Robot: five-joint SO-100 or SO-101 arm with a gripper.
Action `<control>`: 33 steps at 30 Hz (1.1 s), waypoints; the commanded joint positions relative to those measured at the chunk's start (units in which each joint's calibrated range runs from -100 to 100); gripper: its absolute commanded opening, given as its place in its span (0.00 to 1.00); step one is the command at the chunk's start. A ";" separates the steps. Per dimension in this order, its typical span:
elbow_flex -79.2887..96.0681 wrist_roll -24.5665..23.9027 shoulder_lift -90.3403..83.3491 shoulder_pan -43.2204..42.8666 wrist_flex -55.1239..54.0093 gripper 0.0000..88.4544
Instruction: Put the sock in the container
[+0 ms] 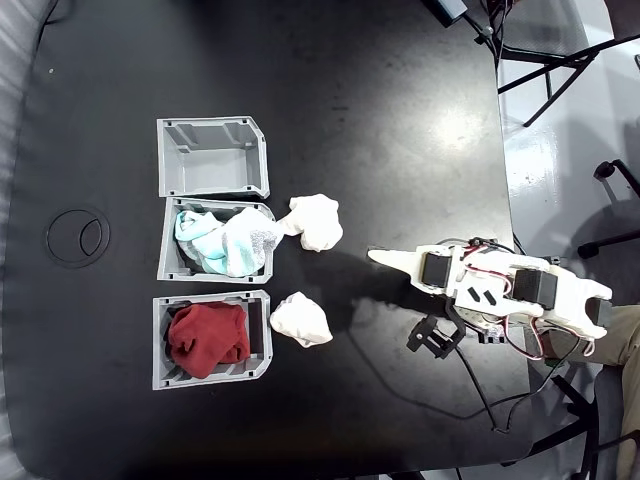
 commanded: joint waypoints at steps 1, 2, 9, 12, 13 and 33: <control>3.32 0.05 -6.36 -0.28 -1.26 0.02; 3.96 0.05 -6.86 -0.28 -1.26 0.02; 6.12 0.10 -6.28 -0.28 -1.43 0.02; 7.92 0.10 -6.28 0.35 -1.43 0.02; 8.55 0.10 -6.28 0.43 -1.43 0.02; 12.07 0.16 -5.61 0.51 -0.92 0.02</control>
